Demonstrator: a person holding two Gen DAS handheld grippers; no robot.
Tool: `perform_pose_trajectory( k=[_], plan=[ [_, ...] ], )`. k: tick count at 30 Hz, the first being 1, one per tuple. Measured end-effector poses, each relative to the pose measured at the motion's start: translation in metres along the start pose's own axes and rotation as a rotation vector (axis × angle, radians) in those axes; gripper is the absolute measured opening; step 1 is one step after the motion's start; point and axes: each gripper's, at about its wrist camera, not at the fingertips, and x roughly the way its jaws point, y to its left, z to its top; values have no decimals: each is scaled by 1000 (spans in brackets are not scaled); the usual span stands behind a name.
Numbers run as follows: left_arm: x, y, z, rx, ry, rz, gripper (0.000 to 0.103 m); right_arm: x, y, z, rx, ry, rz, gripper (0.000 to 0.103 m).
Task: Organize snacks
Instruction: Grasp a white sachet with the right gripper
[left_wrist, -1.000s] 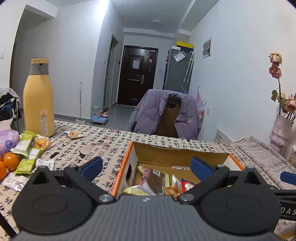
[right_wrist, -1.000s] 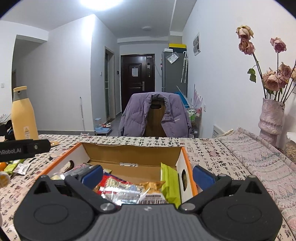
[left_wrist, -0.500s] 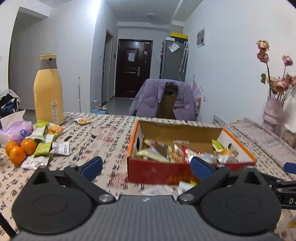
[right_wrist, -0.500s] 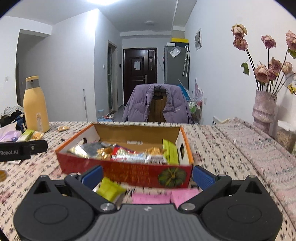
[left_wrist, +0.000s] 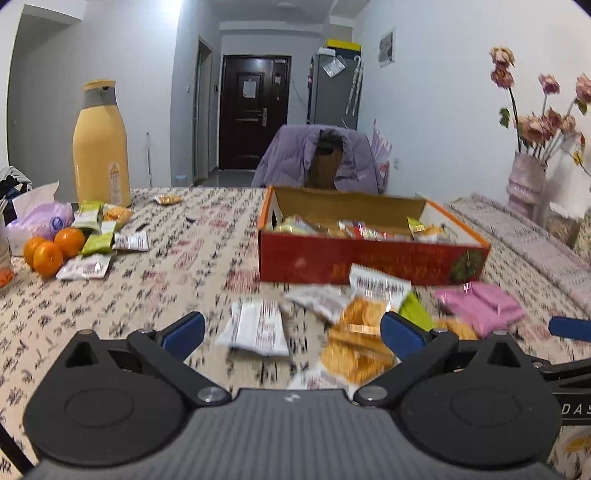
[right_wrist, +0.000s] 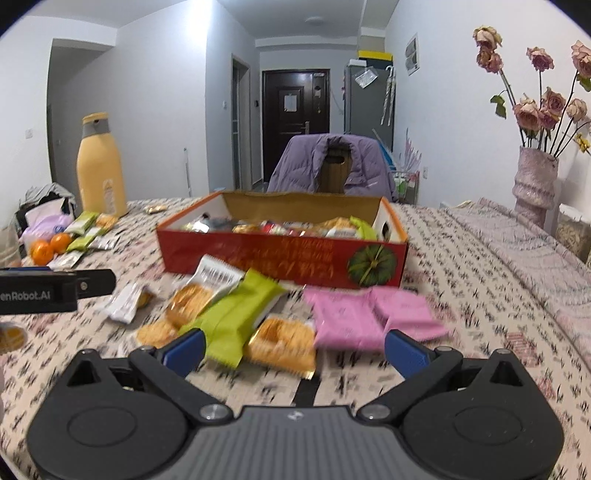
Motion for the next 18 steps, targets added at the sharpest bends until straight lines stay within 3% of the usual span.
perform_pose_trajectory(
  k=[13,18],
  plan=[
    [-8,9,-46,18,95,-22,103,-7,25,-47,34,39,3,103],
    [-13,10,-49,15,101,-23,103,-8,30,-54,34,29,-2,96]
  ],
)
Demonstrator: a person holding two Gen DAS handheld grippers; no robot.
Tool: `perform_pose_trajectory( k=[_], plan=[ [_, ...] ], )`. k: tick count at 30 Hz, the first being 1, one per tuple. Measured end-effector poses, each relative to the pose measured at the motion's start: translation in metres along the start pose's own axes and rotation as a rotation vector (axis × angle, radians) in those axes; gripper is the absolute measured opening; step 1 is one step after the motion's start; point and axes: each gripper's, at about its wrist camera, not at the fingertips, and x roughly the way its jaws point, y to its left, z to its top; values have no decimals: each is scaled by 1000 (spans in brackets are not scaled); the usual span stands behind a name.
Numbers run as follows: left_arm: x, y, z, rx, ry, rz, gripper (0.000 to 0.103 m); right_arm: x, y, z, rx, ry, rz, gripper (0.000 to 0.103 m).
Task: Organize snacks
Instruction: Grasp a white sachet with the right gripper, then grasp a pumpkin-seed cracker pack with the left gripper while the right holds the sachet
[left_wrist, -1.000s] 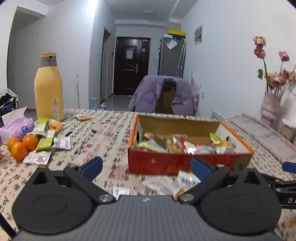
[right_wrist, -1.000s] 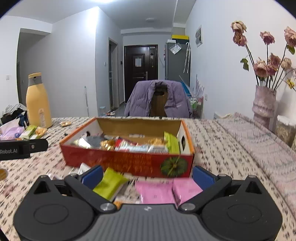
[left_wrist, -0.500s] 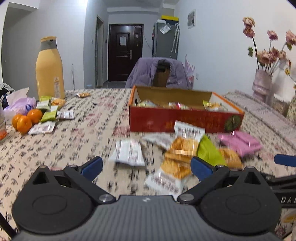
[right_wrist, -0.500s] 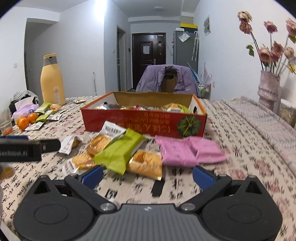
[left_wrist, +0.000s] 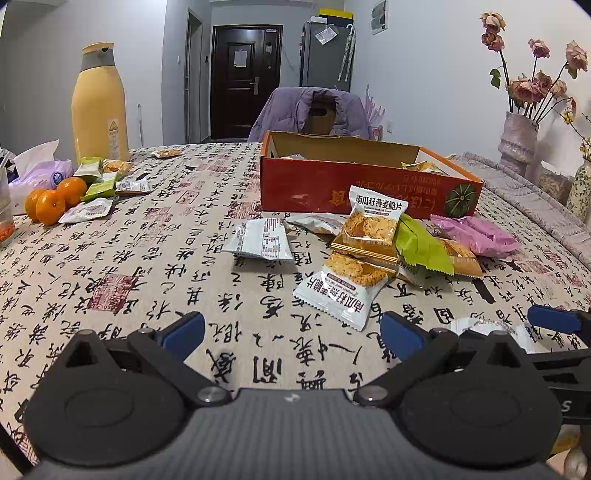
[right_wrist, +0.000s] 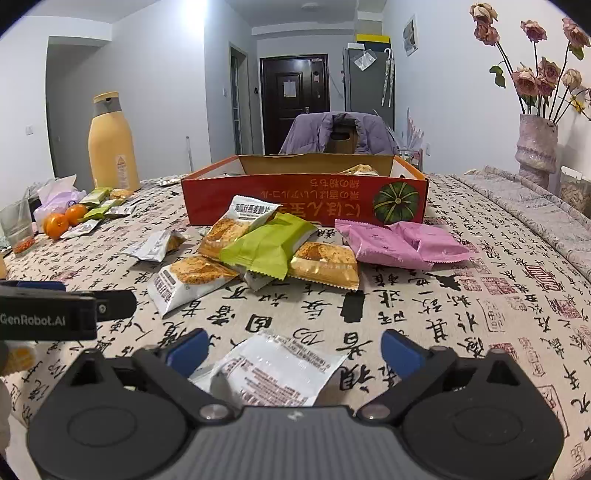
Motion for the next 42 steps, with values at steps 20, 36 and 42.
perform_pose_trajectory(
  k=[20,36,42],
  plan=[
    [-10,0,-6,-17,-2,-14,103,-7,5,-12,-46,-30,98,38],
    [6,-6,13,12,-10,-3,103,-10,-26,9,10,-112,69,37],
    [28,-19,26,66,6,3,103,-6,-49,18,36,-131,28,37]
  ],
)
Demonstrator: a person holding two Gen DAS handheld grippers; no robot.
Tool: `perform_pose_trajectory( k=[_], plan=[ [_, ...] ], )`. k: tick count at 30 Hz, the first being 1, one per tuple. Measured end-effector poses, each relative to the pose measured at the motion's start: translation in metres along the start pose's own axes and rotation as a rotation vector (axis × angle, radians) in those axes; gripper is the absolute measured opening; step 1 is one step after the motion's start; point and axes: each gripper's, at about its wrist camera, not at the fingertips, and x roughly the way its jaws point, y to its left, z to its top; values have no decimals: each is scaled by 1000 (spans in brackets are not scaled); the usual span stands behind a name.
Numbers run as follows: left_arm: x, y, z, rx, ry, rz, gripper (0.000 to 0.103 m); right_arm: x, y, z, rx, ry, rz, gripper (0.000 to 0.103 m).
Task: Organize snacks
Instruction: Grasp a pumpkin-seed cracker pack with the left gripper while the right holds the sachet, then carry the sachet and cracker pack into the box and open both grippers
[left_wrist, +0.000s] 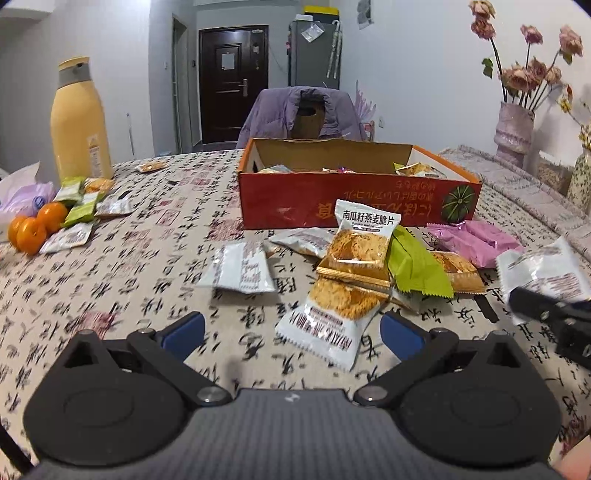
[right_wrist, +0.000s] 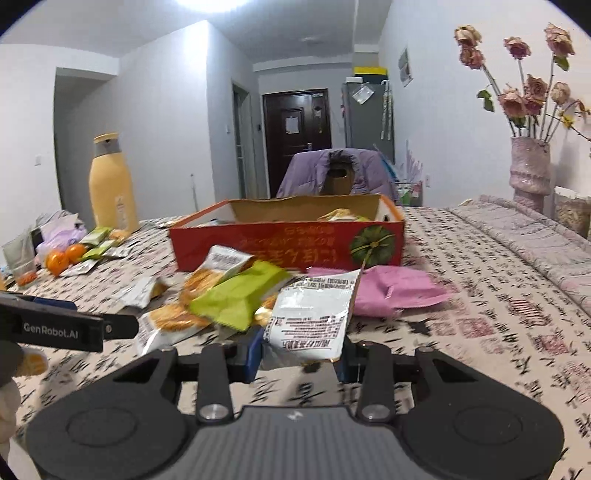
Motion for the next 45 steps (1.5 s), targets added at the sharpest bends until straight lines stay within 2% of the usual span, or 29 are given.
perform_pose_trajectory(
  k=[9,11,17,20,23,33,45],
  plan=[
    [36,-16,11,62,65,-5,103,12,-23,6,31,6,-37,37],
    [42,-16,12,58,77,-18,100,15,-27,7,35,10,-40,37],
    [56,-19,13,45,117,-51,73,18,-32,9,33,10,-38,38],
    [52,-20,13,54,109,-63,51,19,-32,9,35,12,-36,38],
    [47,-20,12,40,101,-66,45,19,-32,9,33,13,-32,38],
    [20,-15,20,8,21,-53,42,17,-29,16,10,-1,-21,38],
    [7,-14,57,-6,-85,-55,43,29,-25,43,-40,-42,-20,38]
  ],
)
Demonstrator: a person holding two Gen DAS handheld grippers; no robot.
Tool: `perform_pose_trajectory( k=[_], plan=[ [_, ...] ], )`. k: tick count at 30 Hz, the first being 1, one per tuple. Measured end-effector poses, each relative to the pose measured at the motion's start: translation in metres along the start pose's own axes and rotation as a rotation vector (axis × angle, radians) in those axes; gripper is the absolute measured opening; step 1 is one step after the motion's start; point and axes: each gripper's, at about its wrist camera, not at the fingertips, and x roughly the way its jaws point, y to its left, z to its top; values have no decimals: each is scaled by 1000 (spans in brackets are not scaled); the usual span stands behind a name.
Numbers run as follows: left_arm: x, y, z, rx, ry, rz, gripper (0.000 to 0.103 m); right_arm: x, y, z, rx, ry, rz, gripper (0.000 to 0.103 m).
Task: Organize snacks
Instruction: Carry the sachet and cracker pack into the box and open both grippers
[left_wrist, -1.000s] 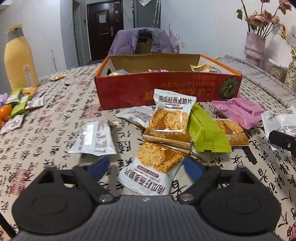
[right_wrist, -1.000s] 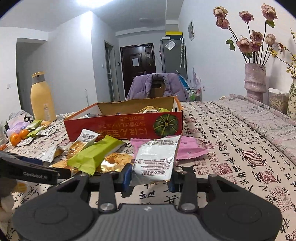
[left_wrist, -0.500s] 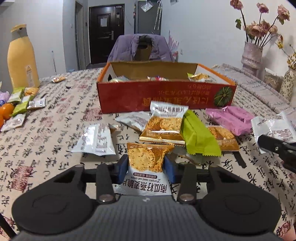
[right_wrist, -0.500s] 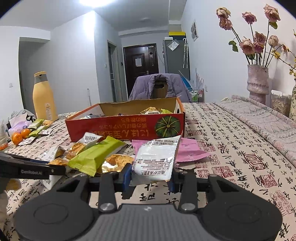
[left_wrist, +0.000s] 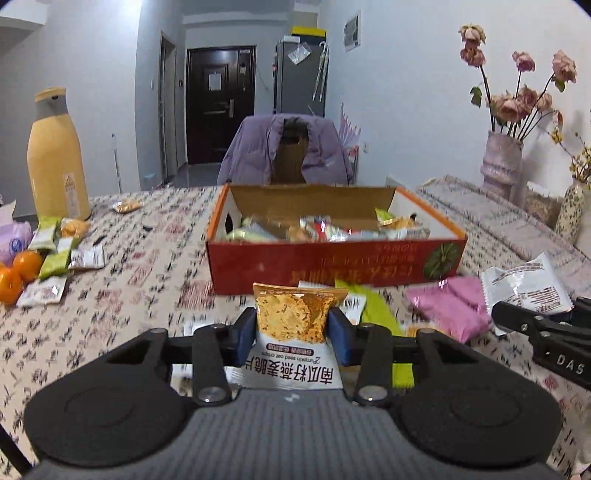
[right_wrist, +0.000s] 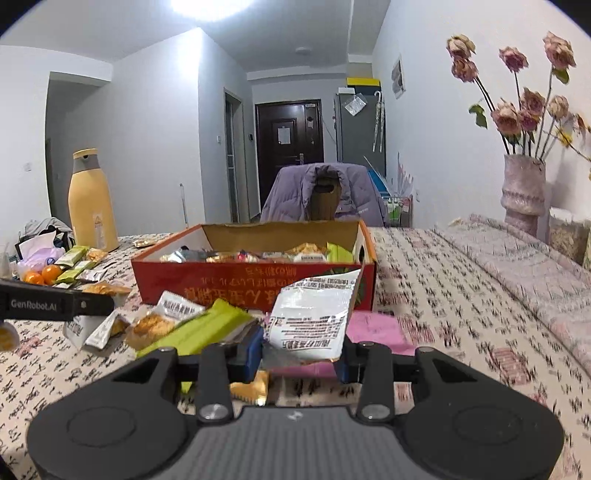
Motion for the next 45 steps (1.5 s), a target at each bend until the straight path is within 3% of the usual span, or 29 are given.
perform_pose_trajectory(
  k=[13,28,33,38,45],
  plan=[
    [28,-15,60,23,-96,-9,43,43,12,56,-89,-64,6,38],
    [102,-4,113,-38,-99,49,43,135,19,102,-115,-16,8,38],
    [133,4,117,-81,-77,84,43,165,20,107,-98,5,-8,38],
    [156,10,100,-92,-78,141,43,183,18,94,-96,7,-27,38],
    [171,16,86,-87,-42,115,45,197,11,84,-89,65,-17,37]
  ],
)
